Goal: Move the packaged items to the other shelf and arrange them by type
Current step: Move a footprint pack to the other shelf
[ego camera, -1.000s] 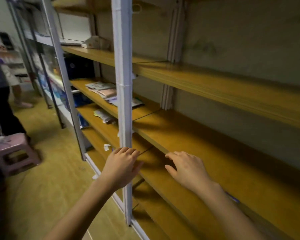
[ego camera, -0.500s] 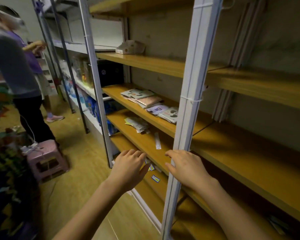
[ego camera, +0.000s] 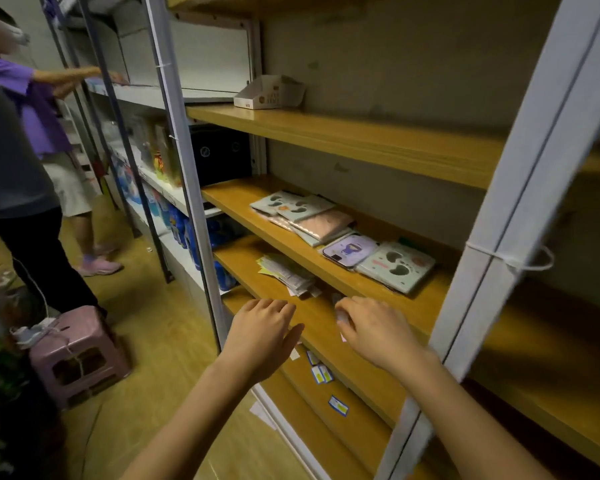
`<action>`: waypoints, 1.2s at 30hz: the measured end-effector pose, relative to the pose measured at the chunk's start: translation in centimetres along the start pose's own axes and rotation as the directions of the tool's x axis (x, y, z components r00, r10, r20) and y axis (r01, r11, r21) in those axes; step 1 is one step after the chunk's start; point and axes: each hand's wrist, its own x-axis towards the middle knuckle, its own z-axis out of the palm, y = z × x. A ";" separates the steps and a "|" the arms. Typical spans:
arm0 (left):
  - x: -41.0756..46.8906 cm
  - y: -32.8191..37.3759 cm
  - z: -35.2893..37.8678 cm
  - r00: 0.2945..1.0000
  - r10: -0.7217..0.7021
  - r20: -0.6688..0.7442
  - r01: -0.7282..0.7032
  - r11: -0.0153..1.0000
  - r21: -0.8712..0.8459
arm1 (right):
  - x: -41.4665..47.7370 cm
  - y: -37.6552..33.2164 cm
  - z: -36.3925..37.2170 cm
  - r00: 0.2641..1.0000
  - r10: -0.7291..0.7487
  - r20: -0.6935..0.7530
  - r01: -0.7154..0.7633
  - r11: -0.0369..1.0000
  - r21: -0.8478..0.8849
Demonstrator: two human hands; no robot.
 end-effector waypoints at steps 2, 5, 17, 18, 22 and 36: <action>2.6 -1.7 0.7 1.000 0.022 0.016 -0.022 1.000 -0.011 | 2.8 0.4 0.0 1.000 0.024 -0.007 -0.024 1.000 -0.011; 5.9 -3.6 1.6 0.998 0.057 -0.002 -0.057 0.998 0.000 | 6.1 1.3 0.0 0.997 0.080 -0.023 -0.081 0.996 -0.048; 18.9 -8.1 6.5 0.962 0.271 -0.030 -0.273 0.960 -0.070 | 14.0 5.9 1.1 0.882 0.469 -0.054 -0.471 0.882 -0.029; 20.1 -8.1 6.7 0.952 0.301 -0.044 -0.304 0.950 -0.072 | 14.3 6.5 1.1 0.854 0.515 -0.069 -0.518 0.854 -0.039; 24.2 -7.8 7.1 0.902 0.430 -0.030 -0.429 0.889 -0.160 | 14.5 8.1 0.4 0.668 0.738 -0.093 -0.744 0.665 -0.061; 30.1 -6.5 9.2 0.720 0.694 -0.013 -0.670 0.689 -0.277 | 15.0 9.1 1.0 0.131 0.989 0.066 -0.988 0.125 0.090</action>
